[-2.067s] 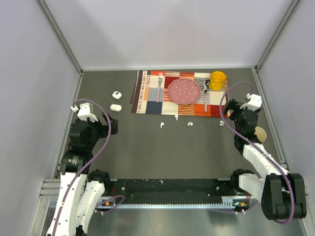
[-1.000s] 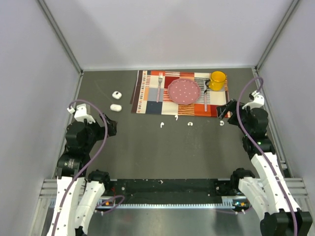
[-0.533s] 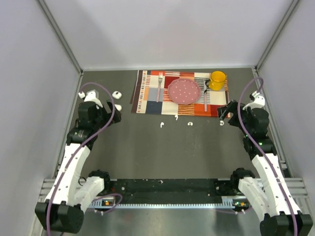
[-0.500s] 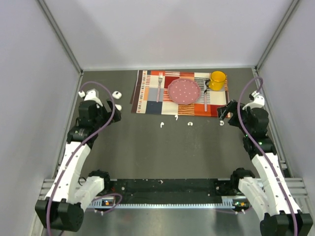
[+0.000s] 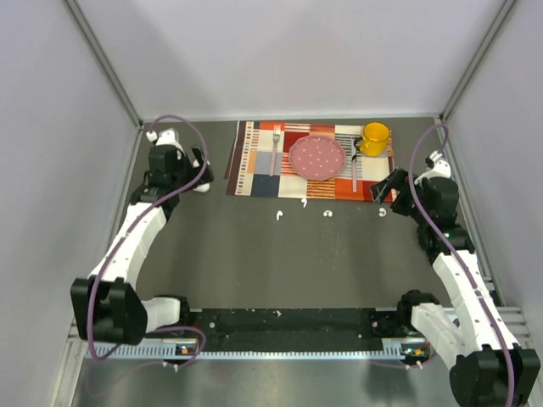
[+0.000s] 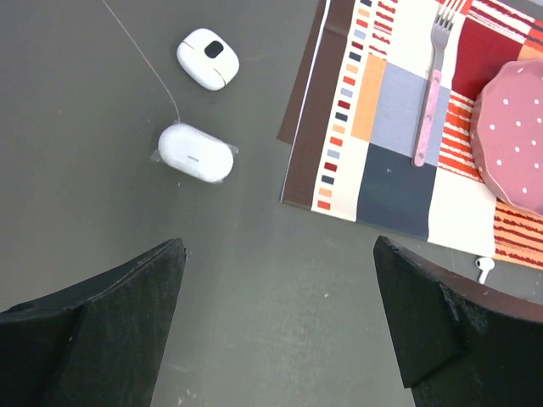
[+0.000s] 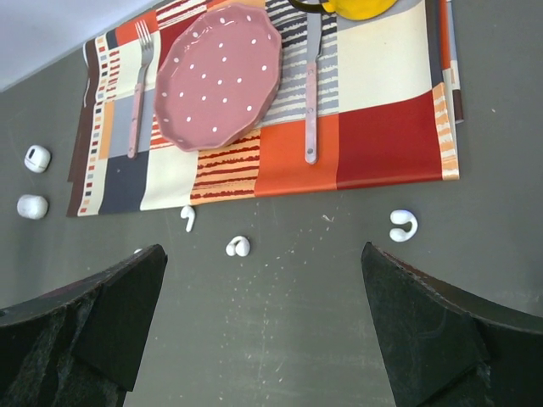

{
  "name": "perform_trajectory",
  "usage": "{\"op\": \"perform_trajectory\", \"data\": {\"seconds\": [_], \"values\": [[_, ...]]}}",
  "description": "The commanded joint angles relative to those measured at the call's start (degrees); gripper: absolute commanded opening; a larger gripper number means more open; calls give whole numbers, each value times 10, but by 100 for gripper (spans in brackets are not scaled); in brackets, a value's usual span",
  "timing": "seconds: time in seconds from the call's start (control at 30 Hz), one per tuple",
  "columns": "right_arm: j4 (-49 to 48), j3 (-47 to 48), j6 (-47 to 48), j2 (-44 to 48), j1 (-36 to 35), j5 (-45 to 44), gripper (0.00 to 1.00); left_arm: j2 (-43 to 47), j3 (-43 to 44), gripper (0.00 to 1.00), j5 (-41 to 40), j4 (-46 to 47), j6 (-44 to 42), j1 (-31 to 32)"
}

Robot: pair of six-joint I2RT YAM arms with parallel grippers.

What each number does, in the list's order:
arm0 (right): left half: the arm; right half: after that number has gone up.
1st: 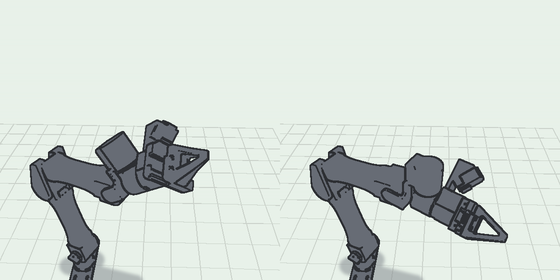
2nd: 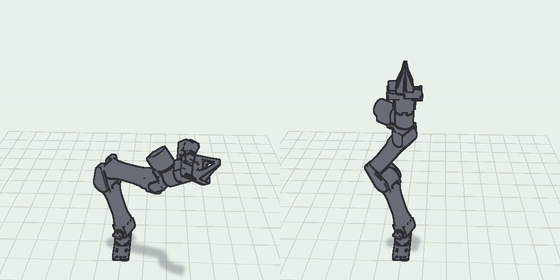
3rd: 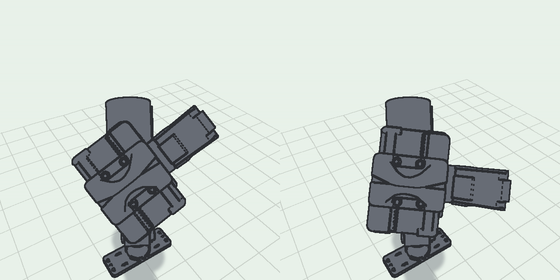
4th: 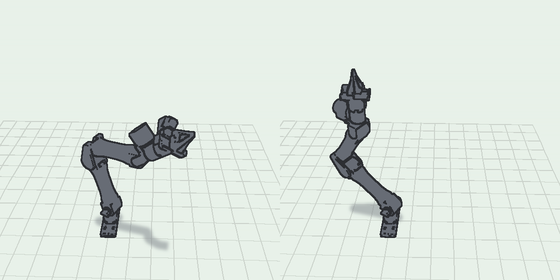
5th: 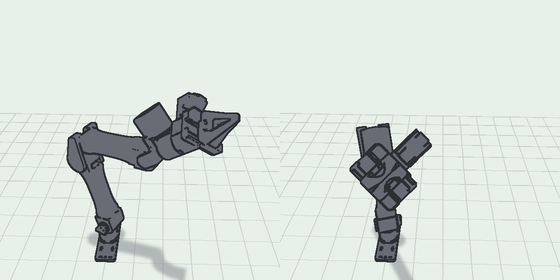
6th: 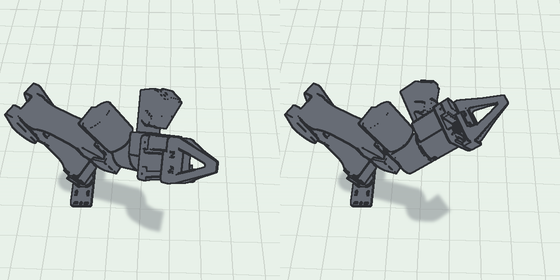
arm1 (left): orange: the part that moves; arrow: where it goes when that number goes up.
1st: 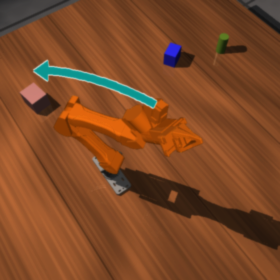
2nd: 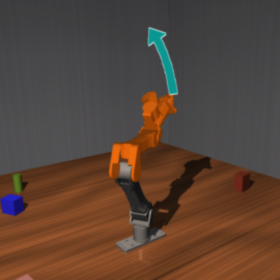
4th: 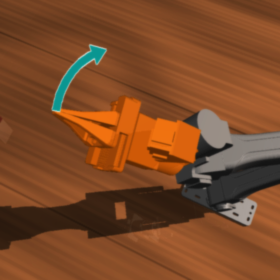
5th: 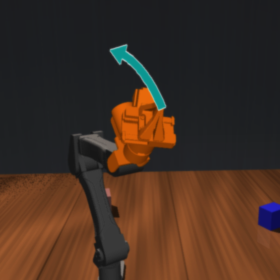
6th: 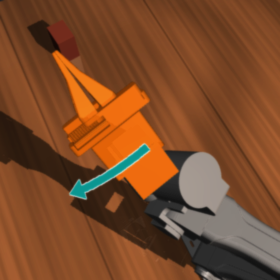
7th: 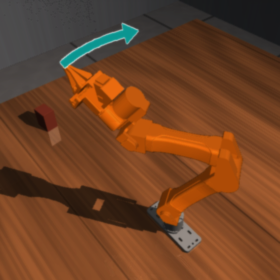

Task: Insert the wireless bluetooth earbuds into the charging case
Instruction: Pick up the charging case from the corner of the board.

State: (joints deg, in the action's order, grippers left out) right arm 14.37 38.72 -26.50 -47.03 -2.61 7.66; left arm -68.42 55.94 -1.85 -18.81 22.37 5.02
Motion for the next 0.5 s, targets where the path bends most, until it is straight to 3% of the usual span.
{"op": "perform_trajectory", "data": {"seconds": [0.0,0.3,0.47], "values": [[-9,29,-13,4,-3,14,99,-77,57,98,4,59,-18,0],[-6,29,-21,11,-4,28,99,-252,177,93,15,67,28,3],[-5,33,-22,10,-4,27,99,-327,265,93,-36,41,46,3]]}}
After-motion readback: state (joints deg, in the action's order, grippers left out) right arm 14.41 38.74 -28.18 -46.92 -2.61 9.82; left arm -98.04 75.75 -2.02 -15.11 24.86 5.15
